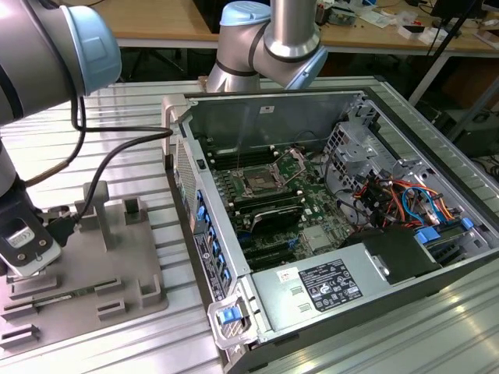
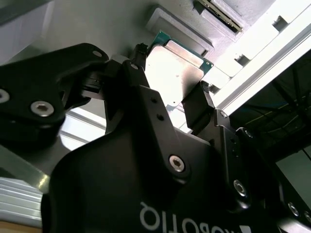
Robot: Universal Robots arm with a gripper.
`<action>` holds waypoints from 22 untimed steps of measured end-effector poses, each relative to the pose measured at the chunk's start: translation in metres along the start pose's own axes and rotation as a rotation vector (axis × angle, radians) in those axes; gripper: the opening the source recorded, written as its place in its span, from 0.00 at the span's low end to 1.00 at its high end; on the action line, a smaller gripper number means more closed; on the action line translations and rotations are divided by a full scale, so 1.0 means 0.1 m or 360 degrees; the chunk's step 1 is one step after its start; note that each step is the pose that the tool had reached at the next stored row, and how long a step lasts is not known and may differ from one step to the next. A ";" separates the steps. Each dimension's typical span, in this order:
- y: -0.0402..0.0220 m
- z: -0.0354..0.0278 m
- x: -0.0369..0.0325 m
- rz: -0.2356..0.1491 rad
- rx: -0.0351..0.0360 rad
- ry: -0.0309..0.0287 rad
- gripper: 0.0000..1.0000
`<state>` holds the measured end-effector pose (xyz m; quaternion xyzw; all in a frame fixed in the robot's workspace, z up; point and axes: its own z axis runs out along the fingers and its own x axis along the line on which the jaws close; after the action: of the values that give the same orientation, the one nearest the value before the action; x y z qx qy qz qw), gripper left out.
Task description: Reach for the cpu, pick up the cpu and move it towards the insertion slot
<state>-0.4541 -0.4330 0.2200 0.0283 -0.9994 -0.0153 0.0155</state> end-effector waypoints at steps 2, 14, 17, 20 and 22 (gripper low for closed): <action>0.000 -0.016 0.001 0.0000 0.0000 0.00001 0.55; 0.006 -0.182 0.006 0.0000 0.0000 0.00002 0.55; 0.007 -0.212 0.006 0.0000 0.0000 -0.00002 0.55; 0.008 -0.253 0.008 0.0000 0.0000 -0.00002 0.55; 0.009 -0.274 0.008 0.0000 0.0000 -0.00002 0.55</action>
<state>-0.4541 -0.4330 0.2475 0.0283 -0.9994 -0.0153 0.0154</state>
